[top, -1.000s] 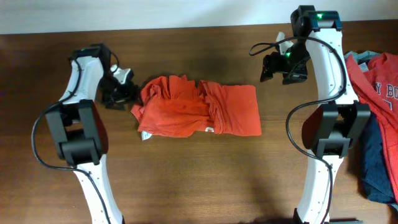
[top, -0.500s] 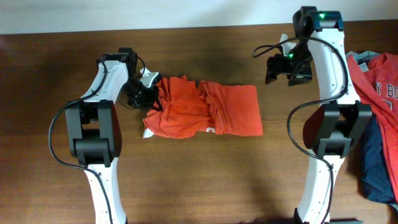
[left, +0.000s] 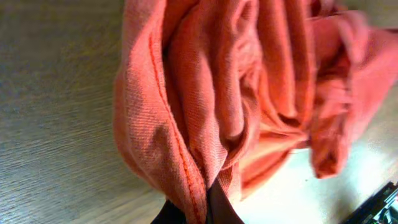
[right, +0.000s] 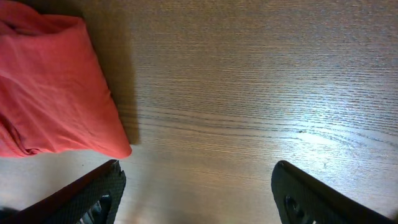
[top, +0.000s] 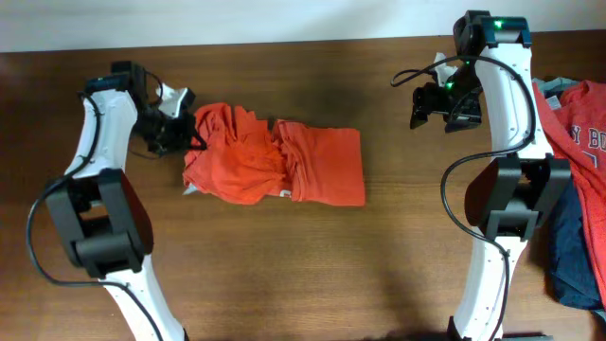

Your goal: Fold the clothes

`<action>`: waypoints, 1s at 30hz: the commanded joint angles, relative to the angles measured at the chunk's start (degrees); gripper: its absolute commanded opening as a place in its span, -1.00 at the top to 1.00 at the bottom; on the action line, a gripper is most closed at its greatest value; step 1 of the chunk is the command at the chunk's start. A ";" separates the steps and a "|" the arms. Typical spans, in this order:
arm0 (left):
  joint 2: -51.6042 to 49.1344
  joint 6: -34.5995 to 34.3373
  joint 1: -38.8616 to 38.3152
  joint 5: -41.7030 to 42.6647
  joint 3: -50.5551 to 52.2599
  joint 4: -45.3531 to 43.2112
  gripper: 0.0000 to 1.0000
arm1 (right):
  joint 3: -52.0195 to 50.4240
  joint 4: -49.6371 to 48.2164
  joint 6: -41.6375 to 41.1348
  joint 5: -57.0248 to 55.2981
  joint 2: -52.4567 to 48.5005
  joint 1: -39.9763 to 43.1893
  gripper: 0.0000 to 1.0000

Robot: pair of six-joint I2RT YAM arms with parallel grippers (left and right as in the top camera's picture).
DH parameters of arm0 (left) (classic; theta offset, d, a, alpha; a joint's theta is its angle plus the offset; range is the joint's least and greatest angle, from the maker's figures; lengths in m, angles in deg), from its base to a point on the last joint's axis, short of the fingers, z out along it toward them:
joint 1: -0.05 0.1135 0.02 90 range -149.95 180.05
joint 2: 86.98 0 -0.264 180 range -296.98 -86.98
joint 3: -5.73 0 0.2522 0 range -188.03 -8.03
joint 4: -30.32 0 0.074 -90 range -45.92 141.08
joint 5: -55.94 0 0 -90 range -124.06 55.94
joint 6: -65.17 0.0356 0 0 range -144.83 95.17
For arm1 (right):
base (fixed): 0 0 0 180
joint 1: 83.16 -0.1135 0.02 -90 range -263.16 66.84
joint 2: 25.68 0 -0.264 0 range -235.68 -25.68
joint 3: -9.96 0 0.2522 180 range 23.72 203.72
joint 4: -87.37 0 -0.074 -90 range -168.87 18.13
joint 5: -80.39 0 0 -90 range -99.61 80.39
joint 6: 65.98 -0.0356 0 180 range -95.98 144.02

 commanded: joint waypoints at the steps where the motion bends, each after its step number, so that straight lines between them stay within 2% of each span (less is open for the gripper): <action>1: 3.26 -0.39 -3.10 3.13 0.11 -1.09 0.99 | 1.09 0.33 0.17 0.11 0.61 0.33 -0.58; 4: 3.39 -0.39 -7.23 6.21 0.11 -3.28 0.99 | 1.09 0.33 0.15 0.13 0.61 0.33 -0.58; 8: 3.39 -2.60 -15.61 6.19 0.11 -7.85 0.99 | 1.09 0.55 0.17 0.31 0.61 0.33 -0.58; 16: 3.39 -3.43 -26.91 5.51 0.00 -13.03 0.99 | 1.07 0.55 0.17 0.31 0.61 0.33 -0.58; 28: 3.39 -8.44 -34.29 5.03 0.00 -21.16 0.96 | 1.07 0.55 0.15 0.33 0.61 0.33 -0.58; 29: 3.39 -9.05 -34.75 4.79 0.00 -21.77 0.31 | 1.07 0.55 0.15 0.33 0.61 0.33 -0.58; 30: 3.39 -9.42 -35.21 4.68 0.00 -22.36 -0.14 | 1.07 0.55 0.15 0.33 0.61 0.33 -0.58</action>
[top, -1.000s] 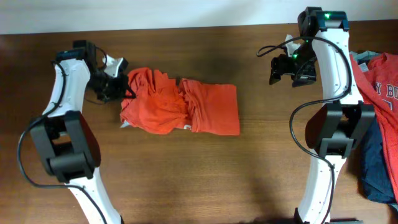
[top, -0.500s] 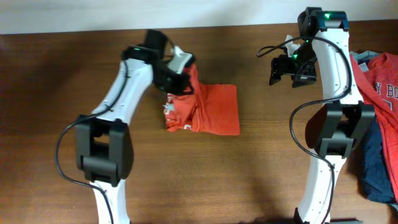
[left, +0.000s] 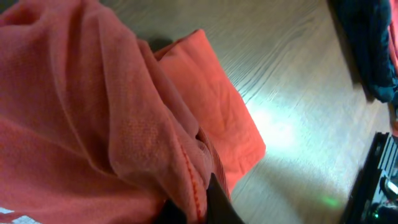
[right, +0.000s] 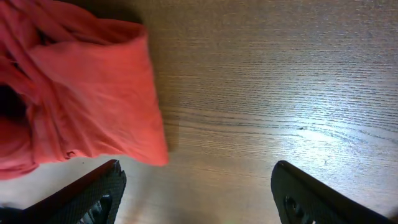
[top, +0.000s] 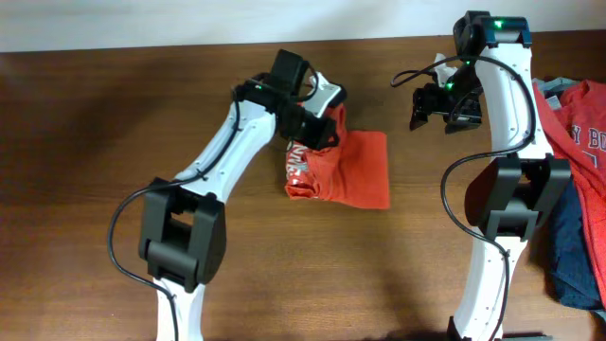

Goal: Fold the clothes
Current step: 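Fold the left end rightward over the shirt with the left gripper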

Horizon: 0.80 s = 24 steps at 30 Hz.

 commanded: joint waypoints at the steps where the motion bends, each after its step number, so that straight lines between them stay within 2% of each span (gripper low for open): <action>1: 1.53 -1.97 -2.05 0.66 -0.04 -1.75 -0.67 | 1.07 0.07 0.15 0.31 0.61 0.33 -0.58; 2: 1.53 -1.95 -2.49 0.66 -0.04 -2.23 -0.99 | 1.07 0.07 0.15 0.31 0.61 0.33 -0.58; 9: 1.75 -4.42 -0.94 0.68 -2.03 -2.45 -0.99 | 1.09 0.07 0.17 1.44 0.61 0.33 -0.57; 16: 8.00 -6.95 9.86 0.63 -7.39 -0.33 -0.99 | 1.07 0.00 1.68 9.99 0.61 -1.09 -0.56; 19: 11.21 -8.87 16.63 0.70 -7.48 -0.22 -0.99 | 1.05 -1.22 1.62 10.23 0.52 -4.50 -0.56; 24: 12.02 -8.85 22.36 2.54 -7.45 2.60 -0.99 | -0.76 -6.14 -2.62 10.43 0.15 -10.69 -0.56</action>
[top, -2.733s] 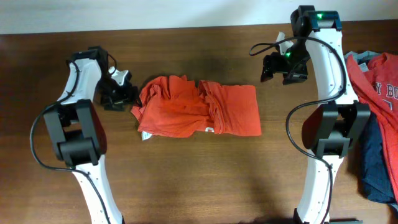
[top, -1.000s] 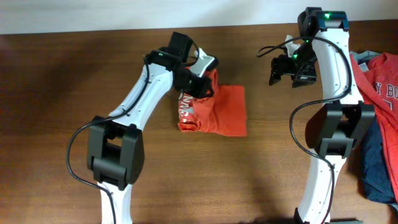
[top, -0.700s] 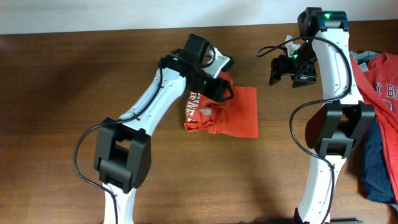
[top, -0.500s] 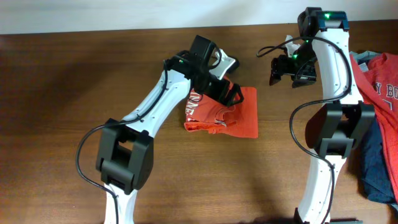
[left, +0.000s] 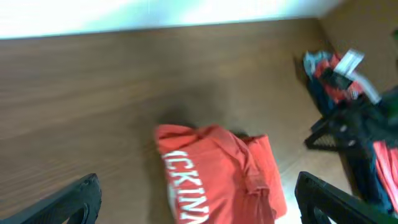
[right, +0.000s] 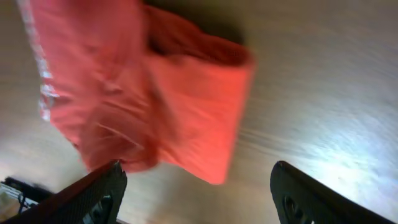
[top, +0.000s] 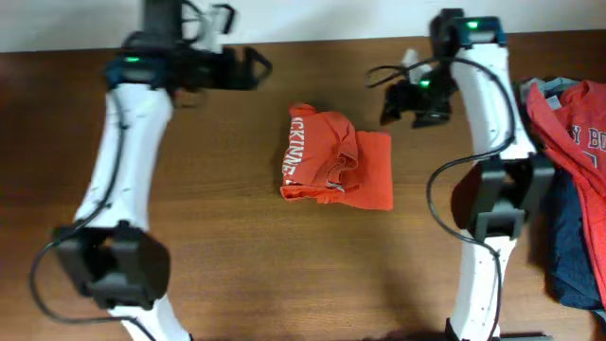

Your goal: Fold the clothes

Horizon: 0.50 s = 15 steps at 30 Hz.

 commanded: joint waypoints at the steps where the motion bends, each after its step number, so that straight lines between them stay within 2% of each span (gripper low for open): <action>1: 0.85 -0.90 1.81 2.38 -0.39 2.54 -0.99 | -1.42 -3.10 -4.66 1.84 -0.15 -5.68 -0.55; 3: 0.85 -0.63 2.14 2.40 -0.39 3.06 -0.99 | -2.69 -4.96 -7.30 1.60 -0.24 -7.39 -0.41; 5: 0.85 -0.44 2.14 2.36 -0.39 3.10 -0.99 | -5.09 -7.78 -13.79 -2.34 -0.26 -9.60 -0.32; 10: 0.85 -0.44 2.10 2.36 -0.39 3.48 -0.99 | -10.08 -10.32 -20.28 -8.66 -0.26 -12.07 -0.31; 15: 0.85 -0.02 2.10 1.92 -0.39 3.78 -0.99 | -11.98 -10.43 -20.26 -9.40 -0.26 -12.11 -0.30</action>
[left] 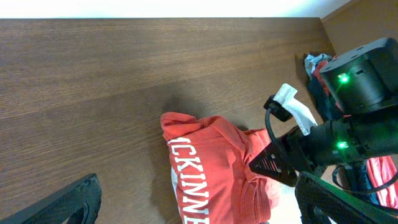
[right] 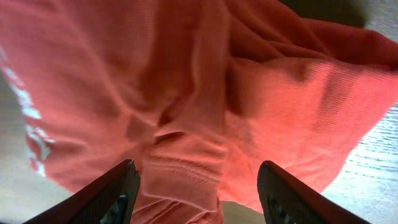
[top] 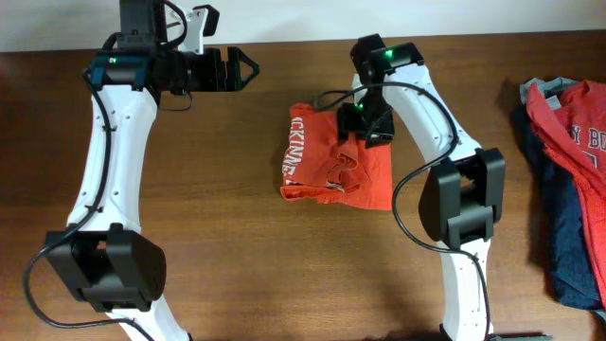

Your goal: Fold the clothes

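An orange T-shirt (top: 336, 159) with white lettering lies folded into a small bundle at the table's middle; it also fills the right wrist view (right: 205, 87) and shows in the left wrist view (left: 211, 174). My right gripper (top: 365, 128) hovers open just over the bundle's upper right part, its fingers (right: 112, 193) spread wide with cloth below them. My left gripper (top: 241, 68) is open, held high at the back left, away from the shirt.
A pile of red and dark blue clothes (top: 568, 161) lies at the table's right edge. The white wall runs along the table's far edge (top: 303, 40).
My right gripper has moved left from beside the bundle to directly over its upper right part. The left arm has barely shifted. The shirt lies unchanged.
At first my left gripper was shut on the left end of the spread orange shirt. Then it had carried that end over to the right, doubling the shirt. Then it was open and raised at the back left. Now the right gripper is over the bundle.
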`<action>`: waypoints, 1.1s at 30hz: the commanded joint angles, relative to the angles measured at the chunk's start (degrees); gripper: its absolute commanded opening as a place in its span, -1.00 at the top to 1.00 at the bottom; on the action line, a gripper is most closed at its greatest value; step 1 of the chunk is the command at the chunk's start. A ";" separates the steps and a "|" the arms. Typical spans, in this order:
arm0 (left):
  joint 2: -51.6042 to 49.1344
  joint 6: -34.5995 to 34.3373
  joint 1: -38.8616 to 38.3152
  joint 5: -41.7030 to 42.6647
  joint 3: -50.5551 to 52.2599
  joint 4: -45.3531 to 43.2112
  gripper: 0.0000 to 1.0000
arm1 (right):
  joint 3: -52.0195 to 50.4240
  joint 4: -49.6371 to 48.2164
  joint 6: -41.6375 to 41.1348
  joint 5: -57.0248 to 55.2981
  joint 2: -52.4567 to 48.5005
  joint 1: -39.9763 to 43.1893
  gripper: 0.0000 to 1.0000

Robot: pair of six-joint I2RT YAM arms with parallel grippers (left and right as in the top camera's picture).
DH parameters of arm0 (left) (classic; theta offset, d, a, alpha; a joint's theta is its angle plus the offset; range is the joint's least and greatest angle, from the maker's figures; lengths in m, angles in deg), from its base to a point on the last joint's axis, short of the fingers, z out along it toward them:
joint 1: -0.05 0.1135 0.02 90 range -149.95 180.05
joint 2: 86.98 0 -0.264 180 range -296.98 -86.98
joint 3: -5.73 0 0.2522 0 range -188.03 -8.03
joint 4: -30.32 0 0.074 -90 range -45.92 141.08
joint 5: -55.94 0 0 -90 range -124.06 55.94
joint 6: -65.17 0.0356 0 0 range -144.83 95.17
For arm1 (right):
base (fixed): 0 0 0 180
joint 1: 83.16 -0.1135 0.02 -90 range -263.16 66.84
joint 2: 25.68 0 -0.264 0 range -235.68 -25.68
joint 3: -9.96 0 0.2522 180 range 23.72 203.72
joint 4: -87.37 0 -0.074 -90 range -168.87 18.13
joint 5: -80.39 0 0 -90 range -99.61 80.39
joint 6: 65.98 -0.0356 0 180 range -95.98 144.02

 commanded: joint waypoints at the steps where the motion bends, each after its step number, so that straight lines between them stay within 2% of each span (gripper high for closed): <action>1: 0.11 0.13 -0.02 0.79 -0.26 0.26 -0.99 | -1.07 -0.20 -1.99 -2.32 -0.26 0.00 -0.29; 8: 0.11 0.11 -0.02 0.17 -0.26 0.52 -0.99 | -6.23 -2.75 -1.97 -1.70 -0.26 -1.07 0.03; 10: 0.11 0.11 -0.02 0.17 -0.26 0.52 -0.99 | -6.40 -3.17 -1.97 -0.39 -0.26 -1.18 0.21; 13: 0.11 0.11 -0.02 0.17 -0.26 0.55 -0.99 | -6.40 -3.78 -1.92 1.44 -0.26 -1.31 0.25; 17: 0.11 0.11 -0.02 0.17 -0.26 0.55 -0.99 | -6.40 -3.78 -1.92 1.79 -0.26 -2.29 0.44; 18: 0.11 0.11 -0.02 0.15 -0.26 0.55 -0.98 | -6.40 -3.78 -1.90 1.79 -0.26 -2.64 0.52; 20: 0.11 0.11 -0.02 0.15 -0.26 0.57 -0.99 | -6.40 -4.02 -1.90 1.77 -0.26 -3.43 0.90; 29: 0.11 0.11 -0.02 -2.23 -0.26 2.25 -0.99 | -3.76 -4.39 0.42 3.04 0.44 -3.39 0.92; 33: 0.11 0.11 -0.02 -2.23 -0.26 2.45 -0.99 | 4.04 1.14 1.77 2.82 2.12 -1.75 0.92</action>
